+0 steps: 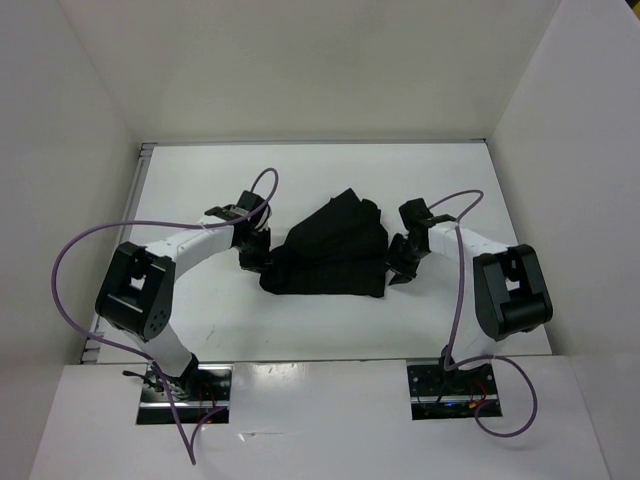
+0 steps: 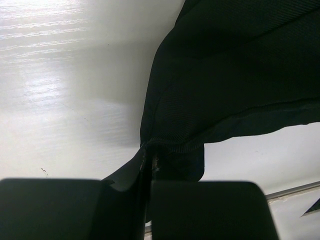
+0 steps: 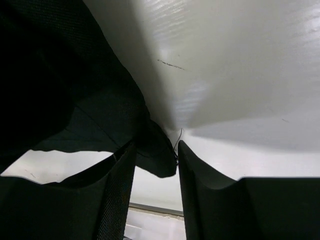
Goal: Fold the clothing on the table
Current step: Flatten the skirt out
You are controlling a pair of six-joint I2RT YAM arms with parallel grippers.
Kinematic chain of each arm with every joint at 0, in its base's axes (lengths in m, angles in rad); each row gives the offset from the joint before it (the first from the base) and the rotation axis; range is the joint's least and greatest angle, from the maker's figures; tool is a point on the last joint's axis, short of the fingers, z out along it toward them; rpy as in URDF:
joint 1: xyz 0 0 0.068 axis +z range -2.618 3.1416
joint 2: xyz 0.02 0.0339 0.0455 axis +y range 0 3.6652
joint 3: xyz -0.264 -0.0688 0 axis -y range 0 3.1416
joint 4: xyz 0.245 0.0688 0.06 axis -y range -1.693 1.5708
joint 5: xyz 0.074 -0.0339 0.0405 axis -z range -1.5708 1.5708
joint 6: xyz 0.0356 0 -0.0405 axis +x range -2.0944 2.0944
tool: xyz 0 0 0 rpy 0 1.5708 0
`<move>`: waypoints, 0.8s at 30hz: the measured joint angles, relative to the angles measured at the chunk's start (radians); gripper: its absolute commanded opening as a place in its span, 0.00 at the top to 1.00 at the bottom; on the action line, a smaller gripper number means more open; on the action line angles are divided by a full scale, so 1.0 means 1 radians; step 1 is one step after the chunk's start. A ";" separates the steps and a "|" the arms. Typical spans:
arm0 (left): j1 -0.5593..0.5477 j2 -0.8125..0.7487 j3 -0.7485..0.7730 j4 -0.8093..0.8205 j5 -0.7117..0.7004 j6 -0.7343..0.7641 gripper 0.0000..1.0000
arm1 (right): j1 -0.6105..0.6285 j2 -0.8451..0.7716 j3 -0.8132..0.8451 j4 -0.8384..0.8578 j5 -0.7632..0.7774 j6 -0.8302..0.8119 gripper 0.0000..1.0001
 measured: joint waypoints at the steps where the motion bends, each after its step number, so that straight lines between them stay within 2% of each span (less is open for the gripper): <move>1: 0.000 0.001 0.000 0.000 0.001 0.000 1.00 | 0.000 0.006 0.000 0.006 0.000 0.003 0.57; 5: 0.000 0.010 0.000 0.000 0.002 0.002 1.00 | 0.001 0.048 -0.017 0.043 -0.021 0.011 0.63; 8: 0.000 0.015 0.000 0.001 0.002 0.017 1.00 | 0.007 0.065 -0.027 0.054 -0.072 0.026 0.63; 10: 0.000 0.019 -0.001 0.002 0.001 0.020 1.00 | 0.022 0.069 -0.032 0.060 -0.092 0.033 0.71; 11: 0.000 0.023 -0.003 0.003 0.002 0.020 1.00 | 0.033 0.071 -0.034 0.063 -0.098 0.036 0.78; 12: 0.000 0.026 -0.007 0.006 0.002 0.020 1.00 | 0.045 0.072 -0.037 0.064 -0.103 0.040 0.93; 14: 0.000 0.034 -0.017 0.013 0.007 0.022 1.00 | 0.067 0.072 -0.040 0.062 -0.101 0.050 1.00; 17: 0.000 0.045 -0.016 0.014 0.024 0.042 1.00 | 0.084 0.058 -0.028 0.041 -0.063 0.055 1.00; 19: 0.000 0.050 0.026 -0.019 0.031 0.055 1.00 | 0.086 0.048 0.027 -0.031 -0.006 0.049 1.00; 22: 0.016 0.071 0.207 -0.049 0.061 0.082 1.00 | 0.078 0.040 0.212 -0.121 0.081 0.018 1.00; 24: 0.037 0.100 0.370 -0.047 0.089 0.097 1.00 | 0.054 0.040 0.397 -0.163 0.126 -0.019 1.00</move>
